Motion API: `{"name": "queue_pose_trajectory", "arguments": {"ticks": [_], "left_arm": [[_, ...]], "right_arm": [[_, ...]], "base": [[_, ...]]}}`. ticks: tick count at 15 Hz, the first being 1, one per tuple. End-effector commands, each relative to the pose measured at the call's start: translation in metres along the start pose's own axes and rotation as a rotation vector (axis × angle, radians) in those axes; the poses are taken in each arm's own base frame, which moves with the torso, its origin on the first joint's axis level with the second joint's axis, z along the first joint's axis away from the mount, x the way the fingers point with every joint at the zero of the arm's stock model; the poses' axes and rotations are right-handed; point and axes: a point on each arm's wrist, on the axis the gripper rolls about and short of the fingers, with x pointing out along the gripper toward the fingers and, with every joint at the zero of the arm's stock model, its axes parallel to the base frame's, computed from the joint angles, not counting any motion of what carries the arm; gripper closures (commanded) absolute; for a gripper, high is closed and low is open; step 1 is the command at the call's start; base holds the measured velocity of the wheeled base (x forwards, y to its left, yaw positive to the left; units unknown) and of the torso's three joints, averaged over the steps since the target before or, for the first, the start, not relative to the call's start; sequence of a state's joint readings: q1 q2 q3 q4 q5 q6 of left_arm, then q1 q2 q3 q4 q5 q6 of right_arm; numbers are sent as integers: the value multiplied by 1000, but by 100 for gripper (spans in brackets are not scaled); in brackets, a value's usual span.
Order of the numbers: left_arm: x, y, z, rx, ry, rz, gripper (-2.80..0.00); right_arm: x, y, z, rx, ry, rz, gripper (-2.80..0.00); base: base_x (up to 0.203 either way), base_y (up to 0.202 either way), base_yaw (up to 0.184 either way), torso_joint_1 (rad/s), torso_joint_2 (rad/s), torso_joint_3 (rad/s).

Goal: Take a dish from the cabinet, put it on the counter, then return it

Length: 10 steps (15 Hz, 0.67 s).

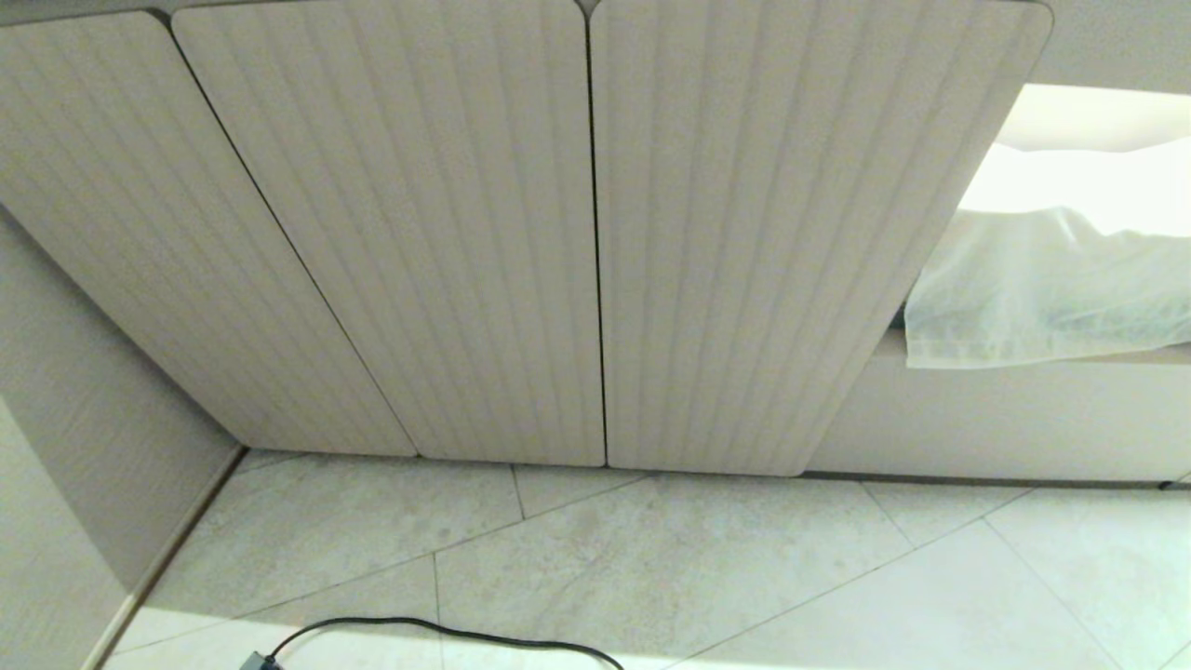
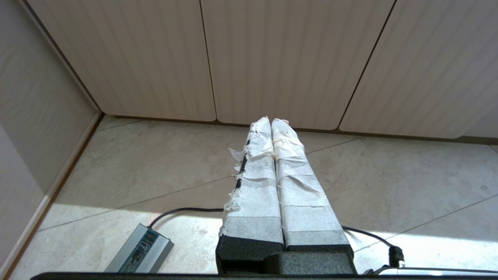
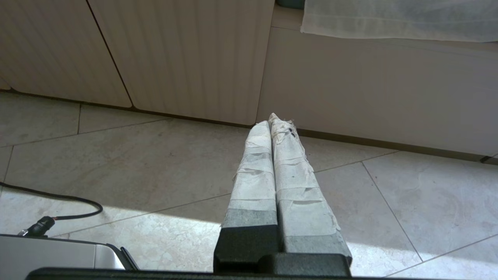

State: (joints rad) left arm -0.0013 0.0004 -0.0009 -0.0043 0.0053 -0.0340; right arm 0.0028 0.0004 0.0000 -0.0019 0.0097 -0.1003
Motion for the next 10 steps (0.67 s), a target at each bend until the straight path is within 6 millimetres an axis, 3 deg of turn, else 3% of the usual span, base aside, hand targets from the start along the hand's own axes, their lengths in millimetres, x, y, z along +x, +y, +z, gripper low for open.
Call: {"name": "queue_pose_trajectory", "arguments": {"ticks": [1, 10], "left_arm": [[0, 0, 0, 0, 0, 1, 0], [0, 0, 0, 0, 0, 1, 0]], "right_arm": [[0, 0, 0, 4, 0, 1, 0], [0, 0, 0, 14, 1, 1, 0]], "base": [[0, 0, 0, 0, 0, 0], [0, 0, 0, 0, 0, 0]]}}
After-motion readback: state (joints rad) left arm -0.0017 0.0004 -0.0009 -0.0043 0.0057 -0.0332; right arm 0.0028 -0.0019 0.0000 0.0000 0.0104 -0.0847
